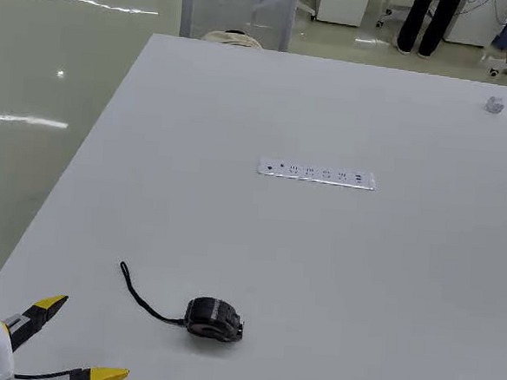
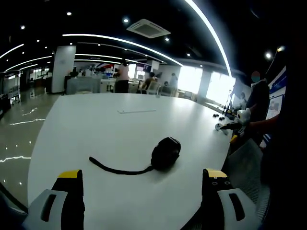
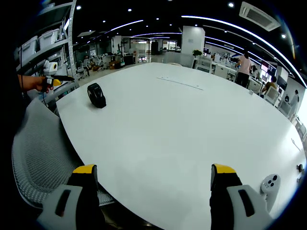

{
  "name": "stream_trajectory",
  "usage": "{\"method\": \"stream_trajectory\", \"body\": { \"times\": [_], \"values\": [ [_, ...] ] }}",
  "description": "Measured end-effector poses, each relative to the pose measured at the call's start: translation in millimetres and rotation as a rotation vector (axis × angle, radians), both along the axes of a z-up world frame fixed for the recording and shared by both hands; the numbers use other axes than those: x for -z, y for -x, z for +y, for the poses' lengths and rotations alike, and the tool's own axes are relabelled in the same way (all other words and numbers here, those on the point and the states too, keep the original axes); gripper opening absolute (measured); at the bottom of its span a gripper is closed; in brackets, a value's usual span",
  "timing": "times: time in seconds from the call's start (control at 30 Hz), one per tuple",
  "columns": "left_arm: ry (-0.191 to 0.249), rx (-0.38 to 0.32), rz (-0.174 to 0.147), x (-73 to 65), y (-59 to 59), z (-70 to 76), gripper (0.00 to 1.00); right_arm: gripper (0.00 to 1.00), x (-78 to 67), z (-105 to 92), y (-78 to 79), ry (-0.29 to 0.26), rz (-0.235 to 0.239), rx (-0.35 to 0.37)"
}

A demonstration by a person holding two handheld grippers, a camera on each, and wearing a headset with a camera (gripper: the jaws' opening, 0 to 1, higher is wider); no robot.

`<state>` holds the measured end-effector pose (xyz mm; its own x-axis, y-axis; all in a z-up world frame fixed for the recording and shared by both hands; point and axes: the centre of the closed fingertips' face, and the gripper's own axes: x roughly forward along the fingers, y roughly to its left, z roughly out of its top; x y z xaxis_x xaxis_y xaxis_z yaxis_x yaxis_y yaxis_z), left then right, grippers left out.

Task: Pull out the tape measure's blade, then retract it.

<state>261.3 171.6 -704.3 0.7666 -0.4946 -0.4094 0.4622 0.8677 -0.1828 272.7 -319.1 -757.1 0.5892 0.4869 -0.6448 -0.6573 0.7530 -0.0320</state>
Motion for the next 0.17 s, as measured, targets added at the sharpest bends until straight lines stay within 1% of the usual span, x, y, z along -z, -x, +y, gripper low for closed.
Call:
{"method": "stream_trajectory", "body": {
  "times": [0.17],
  "values": [
    [-0.003,0.002,-0.001,0.1,-0.8,0.9,1.0,1.0,0.4,0.0,1.4,-0.003,0.001,0.004]
  ]
}}
